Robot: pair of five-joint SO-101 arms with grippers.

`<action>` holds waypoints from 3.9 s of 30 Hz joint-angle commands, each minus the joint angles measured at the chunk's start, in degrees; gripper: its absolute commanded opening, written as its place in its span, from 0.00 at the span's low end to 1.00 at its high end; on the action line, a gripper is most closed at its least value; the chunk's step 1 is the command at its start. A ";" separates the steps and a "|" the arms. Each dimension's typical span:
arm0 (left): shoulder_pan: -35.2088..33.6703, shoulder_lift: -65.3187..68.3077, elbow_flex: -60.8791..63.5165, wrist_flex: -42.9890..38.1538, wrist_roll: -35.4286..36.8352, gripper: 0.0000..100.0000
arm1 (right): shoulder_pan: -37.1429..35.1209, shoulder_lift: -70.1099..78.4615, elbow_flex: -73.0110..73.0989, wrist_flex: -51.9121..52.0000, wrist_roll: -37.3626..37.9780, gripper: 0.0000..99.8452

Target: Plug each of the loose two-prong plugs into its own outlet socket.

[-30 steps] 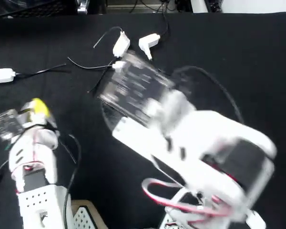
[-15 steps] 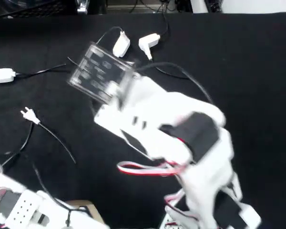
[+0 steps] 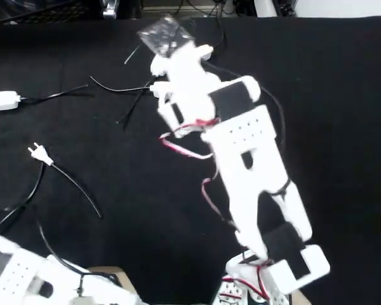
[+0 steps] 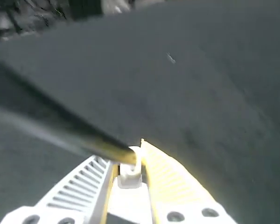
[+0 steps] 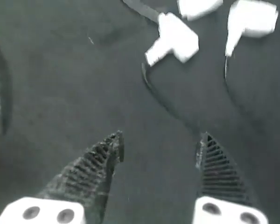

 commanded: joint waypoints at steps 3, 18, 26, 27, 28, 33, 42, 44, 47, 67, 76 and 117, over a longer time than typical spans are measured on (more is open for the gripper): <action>9.10 16.35 -21.67 14.86 -4.48 0.03 | 5.01 0.04 9.19 -3.87 -1.05 0.26; 11.56 71.47 -45.58 0.70 -19.43 0.03 | 4.92 0.31 42.15 -40.18 -3.87 0.26; 15.16 86.15 -47.34 -5.63 -26.64 0.03 | 4.04 0.48 50.95 -53.89 -3.78 0.26; 15.16 87.12 -47.60 -6.42 -26.20 0.03 | 3.25 0.48 52.26 -56.00 -3.60 0.26; 15.08 87.91 -47.69 -7.03 -26.11 0.03 | 2.55 0.48 53.41 -57.76 -3.34 0.26; 14.73 88.97 -48.84 -7.12 -23.56 0.03 | 2.11 2.77 52.62 -59.34 -3.34 0.26; 6.73 88.97 -57.45 8.18 -14.77 0.16 | 2.11 8.31 46.29 -53.71 -1.67 0.26; 6.29 88.97 -60.70 14.95 -16.26 0.26 | 2.11 8.31 46.29 -53.71 -1.67 0.26; 4.53 88.97 -66.86 22.59 -16.70 0.32 | 2.11 8.31 46.29 -53.71 -1.67 0.26; 5.76 89.49 -91.47 62.42 -56.35 0.32 | 2.11 8.31 46.37 -53.71 -1.67 0.26; 5.05 89.49 -79.43 56.00 -75.43 0.32 | 2.11 8.31 46.37 -53.71 -1.67 0.26; 2.42 88.97 -59.74 28.75 -95.03 0.06 | 2.11 8.40 46.29 -54.07 -1.67 0.26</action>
